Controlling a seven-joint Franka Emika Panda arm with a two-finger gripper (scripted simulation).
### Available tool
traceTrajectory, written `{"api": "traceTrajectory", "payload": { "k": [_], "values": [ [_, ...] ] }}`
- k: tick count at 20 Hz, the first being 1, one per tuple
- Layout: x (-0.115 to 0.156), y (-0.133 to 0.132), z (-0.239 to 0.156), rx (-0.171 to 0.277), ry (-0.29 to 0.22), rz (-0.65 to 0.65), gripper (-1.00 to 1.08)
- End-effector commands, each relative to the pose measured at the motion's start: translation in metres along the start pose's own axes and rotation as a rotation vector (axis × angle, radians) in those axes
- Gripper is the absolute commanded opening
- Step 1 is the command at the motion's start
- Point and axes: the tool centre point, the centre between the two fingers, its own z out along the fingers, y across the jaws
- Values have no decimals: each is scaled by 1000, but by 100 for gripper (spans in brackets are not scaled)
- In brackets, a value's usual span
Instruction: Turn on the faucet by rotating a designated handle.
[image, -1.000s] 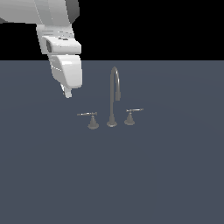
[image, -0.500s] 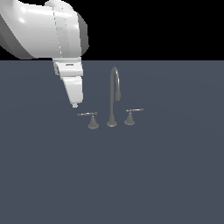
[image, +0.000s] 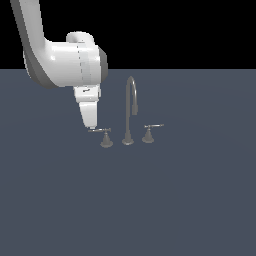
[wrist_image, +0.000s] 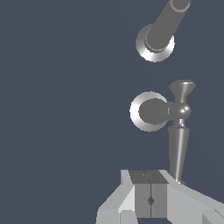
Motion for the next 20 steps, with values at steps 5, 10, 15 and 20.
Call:
{"api": "traceTrajectory", "payload": {
  "k": [5, 10, 15, 20],
  "values": [
    [10, -13, 19, -3, -1, 61, -100],
    [12, -17, 22, -3, -2, 74, -100],
    [10, -14, 22, -3, -2, 74, -100],
    [3, 0, 22, -3, -2, 74, -100]
  ]
}}
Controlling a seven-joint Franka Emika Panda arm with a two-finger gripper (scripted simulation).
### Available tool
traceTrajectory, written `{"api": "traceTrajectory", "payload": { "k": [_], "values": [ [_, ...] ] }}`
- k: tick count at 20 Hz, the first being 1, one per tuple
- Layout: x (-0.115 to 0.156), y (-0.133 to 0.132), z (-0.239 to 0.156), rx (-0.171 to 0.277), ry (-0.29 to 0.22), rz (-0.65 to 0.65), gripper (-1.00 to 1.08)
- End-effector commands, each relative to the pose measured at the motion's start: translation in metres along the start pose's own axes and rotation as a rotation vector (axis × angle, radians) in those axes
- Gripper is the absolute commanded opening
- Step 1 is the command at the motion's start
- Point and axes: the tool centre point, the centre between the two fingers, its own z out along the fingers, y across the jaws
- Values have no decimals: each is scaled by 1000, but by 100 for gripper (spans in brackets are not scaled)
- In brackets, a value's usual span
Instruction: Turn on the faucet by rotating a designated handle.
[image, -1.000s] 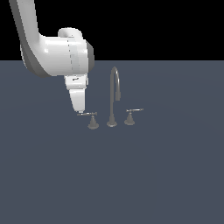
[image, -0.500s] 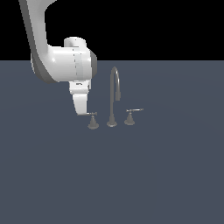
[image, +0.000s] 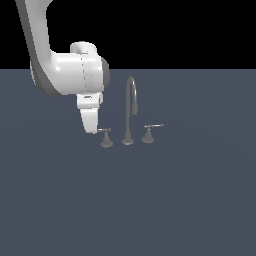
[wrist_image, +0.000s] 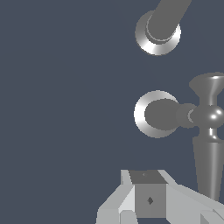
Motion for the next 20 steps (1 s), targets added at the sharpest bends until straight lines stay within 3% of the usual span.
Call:
{"api": "traceTrajectory", "payload": {
  "k": [1, 7, 9, 20],
  "values": [
    [-3, 7, 0, 0, 0, 0, -100],
    [-12, 25, 0, 0, -1, 0, -100],
    [-13, 17, -3, 15, -4, -3, -100],
    [-2, 53, -1, 5, -2, -1, -100]
  ]
}}
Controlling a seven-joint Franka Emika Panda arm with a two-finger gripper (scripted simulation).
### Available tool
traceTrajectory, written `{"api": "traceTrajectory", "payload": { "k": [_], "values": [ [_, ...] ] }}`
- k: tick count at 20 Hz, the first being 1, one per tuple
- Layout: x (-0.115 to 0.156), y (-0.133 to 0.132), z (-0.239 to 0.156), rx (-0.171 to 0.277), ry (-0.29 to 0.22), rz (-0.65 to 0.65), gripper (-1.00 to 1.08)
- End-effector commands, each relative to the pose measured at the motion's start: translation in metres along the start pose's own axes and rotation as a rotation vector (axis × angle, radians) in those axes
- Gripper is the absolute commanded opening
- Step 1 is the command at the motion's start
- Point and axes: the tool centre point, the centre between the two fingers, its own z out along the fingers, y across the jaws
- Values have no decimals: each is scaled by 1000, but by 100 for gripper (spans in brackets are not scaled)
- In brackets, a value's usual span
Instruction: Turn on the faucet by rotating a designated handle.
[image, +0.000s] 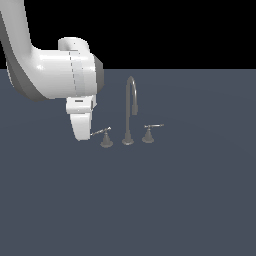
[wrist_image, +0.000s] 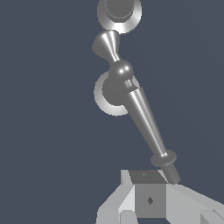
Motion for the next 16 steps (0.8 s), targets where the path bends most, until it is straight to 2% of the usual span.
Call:
{"api": "traceTrajectory", "payload": {
  "k": [1, 5, 6, 16],
  "values": [
    [22, 11, 2, -9, 10, 28, -100],
    [25, 21, 2, -12, 11, 29, -100],
    [7, 15, 0, -4, 2, 3, -100],
    [62, 40, 1, -12, 10, 27, -100]
  ]
}}
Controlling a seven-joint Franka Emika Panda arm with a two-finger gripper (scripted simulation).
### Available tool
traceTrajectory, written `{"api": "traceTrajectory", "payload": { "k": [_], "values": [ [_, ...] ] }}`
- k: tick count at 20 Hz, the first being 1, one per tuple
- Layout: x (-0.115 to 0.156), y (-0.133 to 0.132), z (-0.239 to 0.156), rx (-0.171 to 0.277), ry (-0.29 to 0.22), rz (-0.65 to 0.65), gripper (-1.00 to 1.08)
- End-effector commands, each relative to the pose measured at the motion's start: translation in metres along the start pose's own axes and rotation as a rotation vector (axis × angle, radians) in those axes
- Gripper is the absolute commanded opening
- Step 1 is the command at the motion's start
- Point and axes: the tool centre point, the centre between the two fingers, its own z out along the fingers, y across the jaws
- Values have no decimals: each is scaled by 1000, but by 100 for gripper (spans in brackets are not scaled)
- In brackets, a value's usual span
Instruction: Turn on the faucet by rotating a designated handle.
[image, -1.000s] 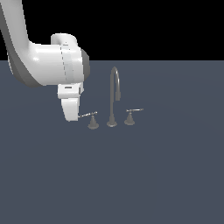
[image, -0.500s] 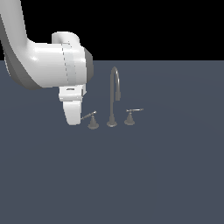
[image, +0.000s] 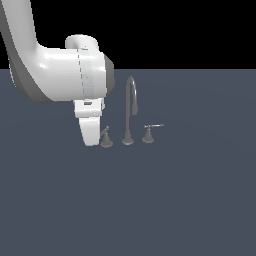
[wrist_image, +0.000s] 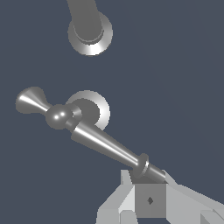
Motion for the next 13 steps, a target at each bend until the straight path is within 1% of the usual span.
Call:
{"api": "traceTrajectory", "payload": {
  "k": [1, 2, 12, 13],
  "values": [
    [37, 7, 2, -7, 13, 50, -100],
    [4, 2, 0, -2, 0, 2, -100],
    [79, -6, 2, -8, 13, 49, -100],
    [79, -6, 2, -8, 13, 49, -100]
  ]
}}
